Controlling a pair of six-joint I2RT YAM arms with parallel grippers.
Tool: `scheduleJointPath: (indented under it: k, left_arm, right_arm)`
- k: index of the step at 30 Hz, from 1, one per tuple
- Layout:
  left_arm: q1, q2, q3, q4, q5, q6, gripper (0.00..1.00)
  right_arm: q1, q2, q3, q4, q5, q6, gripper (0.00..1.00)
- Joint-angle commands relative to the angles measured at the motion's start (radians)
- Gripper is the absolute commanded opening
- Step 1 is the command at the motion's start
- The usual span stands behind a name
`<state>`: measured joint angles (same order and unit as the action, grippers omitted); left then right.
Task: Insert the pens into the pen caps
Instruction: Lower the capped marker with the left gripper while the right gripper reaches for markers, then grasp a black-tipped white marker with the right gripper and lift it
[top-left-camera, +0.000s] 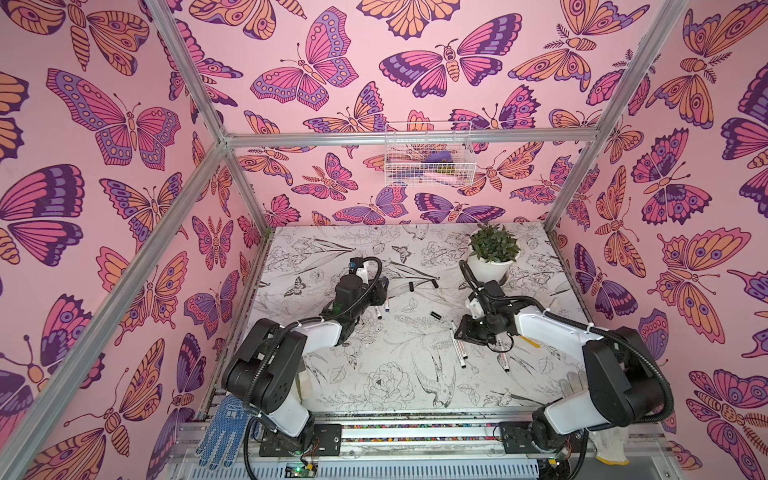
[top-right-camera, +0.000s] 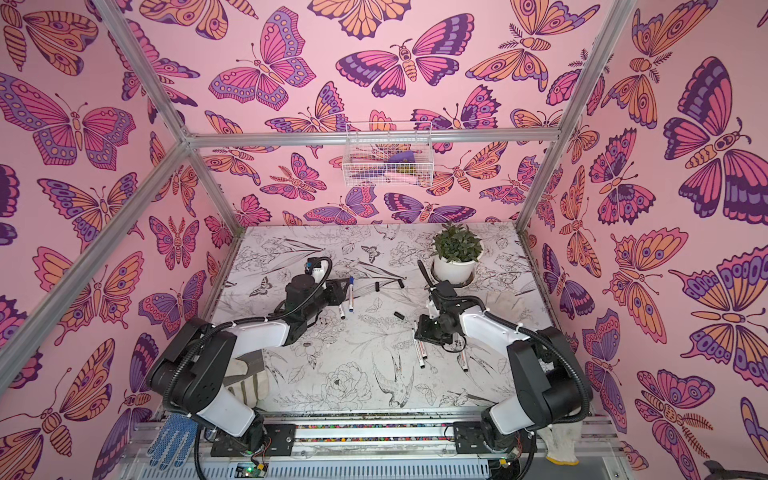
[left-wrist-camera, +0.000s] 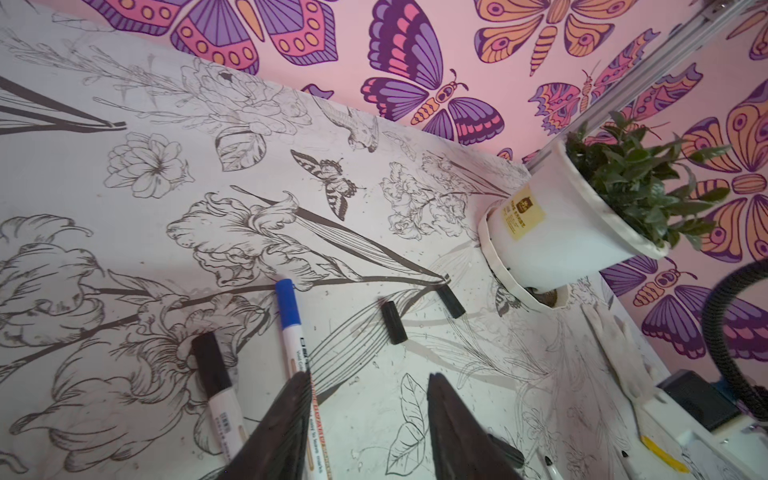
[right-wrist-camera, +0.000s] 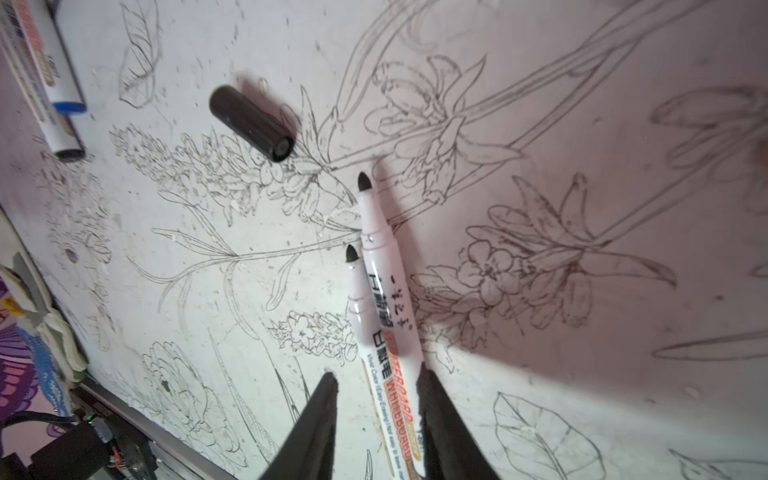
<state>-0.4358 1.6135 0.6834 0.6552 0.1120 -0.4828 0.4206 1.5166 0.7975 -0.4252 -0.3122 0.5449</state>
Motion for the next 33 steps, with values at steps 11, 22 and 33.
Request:
scheduleJointPath:
  k: [11,22,33]
  left_arm:
    - [-0.044,-0.036,-0.030,-0.002,-0.046,0.050,0.47]
    - [-0.050,-0.054,-0.029,0.003,-0.004,0.064,0.48]
    - [-0.060,-0.047,-0.015,-0.024,0.010,0.066,0.49]
  right_arm:
    - [0.083,0.155,0.137,-0.130,0.236,-0.027,0.31]
    - [0.119,0.203,0.183,-0.189,0.350,-0.012,0.29]
    - [0.109,0.187,0.202,-0.159,0.300,-0.019,0.30]
